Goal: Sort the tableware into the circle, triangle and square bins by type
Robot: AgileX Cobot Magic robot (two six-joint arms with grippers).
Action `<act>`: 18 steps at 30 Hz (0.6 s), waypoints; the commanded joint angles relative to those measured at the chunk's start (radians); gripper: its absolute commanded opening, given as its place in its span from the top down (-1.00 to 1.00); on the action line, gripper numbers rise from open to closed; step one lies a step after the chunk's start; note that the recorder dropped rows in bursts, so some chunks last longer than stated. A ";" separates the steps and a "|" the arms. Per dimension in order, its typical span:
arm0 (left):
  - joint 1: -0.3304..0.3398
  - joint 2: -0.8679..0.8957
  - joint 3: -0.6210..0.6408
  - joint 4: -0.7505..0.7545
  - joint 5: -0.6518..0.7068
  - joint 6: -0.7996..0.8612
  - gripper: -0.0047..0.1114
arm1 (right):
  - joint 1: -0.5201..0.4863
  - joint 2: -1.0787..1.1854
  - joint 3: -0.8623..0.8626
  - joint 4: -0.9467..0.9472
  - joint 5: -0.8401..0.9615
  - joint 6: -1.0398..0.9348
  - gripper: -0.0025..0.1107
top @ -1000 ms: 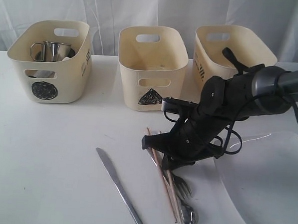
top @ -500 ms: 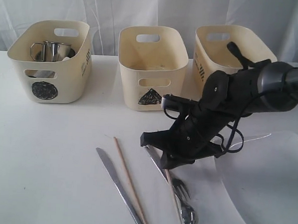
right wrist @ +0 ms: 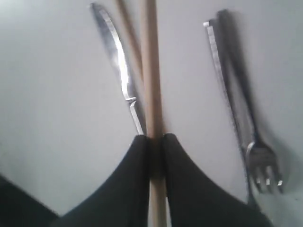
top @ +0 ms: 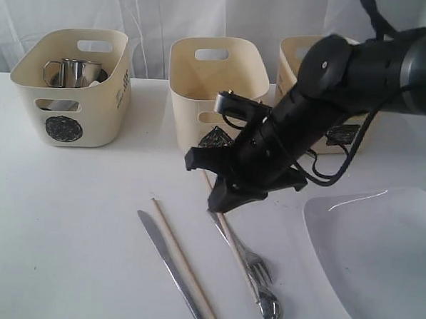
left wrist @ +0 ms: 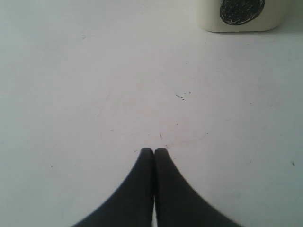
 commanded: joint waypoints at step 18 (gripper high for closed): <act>0.003 -0.005 0.005 0.000 0.002 -0.001 0.92 | -0.001 0.117 -0.253 0.031 -1.323 -0.238 0.96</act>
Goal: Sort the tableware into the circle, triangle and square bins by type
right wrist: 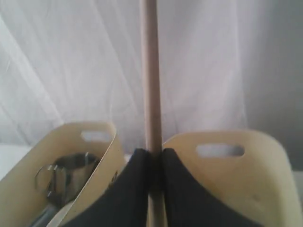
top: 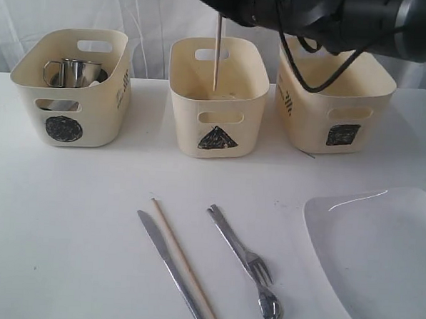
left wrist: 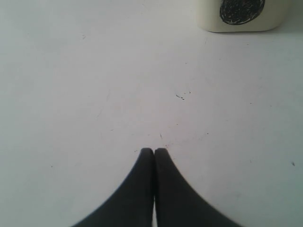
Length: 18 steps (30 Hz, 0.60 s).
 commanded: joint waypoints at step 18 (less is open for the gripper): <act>0.003 -0.005 0.005 0.000 0.002 -0.001 0.92 | -0.002 0.245 -0.002 -0.211 -0.387 0.044 0.22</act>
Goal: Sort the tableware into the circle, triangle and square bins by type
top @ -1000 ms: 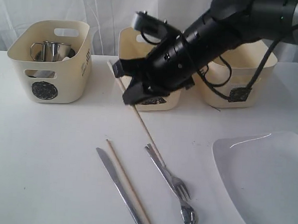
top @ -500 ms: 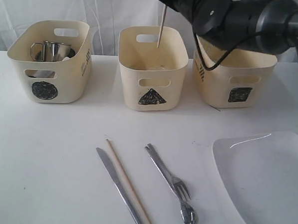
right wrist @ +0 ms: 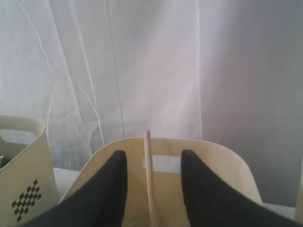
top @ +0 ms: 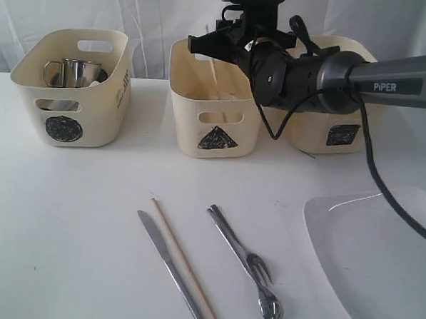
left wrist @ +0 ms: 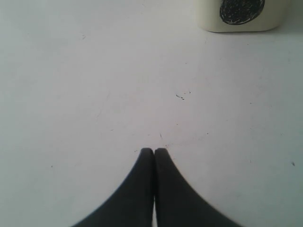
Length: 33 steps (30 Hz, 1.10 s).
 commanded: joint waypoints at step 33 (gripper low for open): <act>0.003 -0.005 0.005 0.000 0.002 -0.001 0.92 | 0.000 -0.350 0.474 -0.013 1.452 -0.003 0.58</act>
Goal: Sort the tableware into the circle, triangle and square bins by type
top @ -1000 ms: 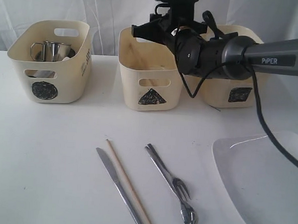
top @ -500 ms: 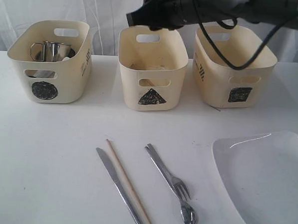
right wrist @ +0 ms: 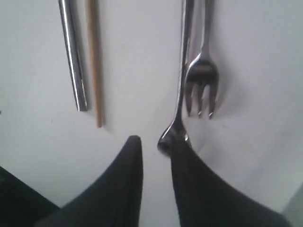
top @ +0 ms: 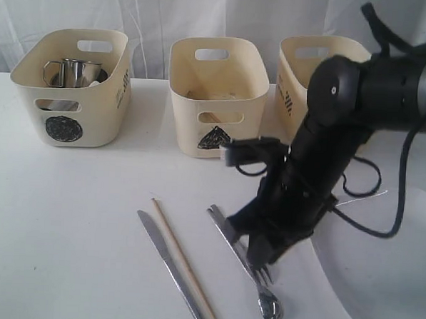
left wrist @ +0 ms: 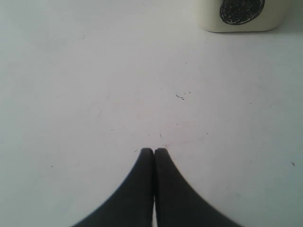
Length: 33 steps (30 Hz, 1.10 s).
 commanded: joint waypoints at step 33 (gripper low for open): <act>0.003 -0.005 0.005 0.000 0.002 -0.001 0.92 | 0.135 -0.004 0.212 -0.265 -0.269 0.299 0.04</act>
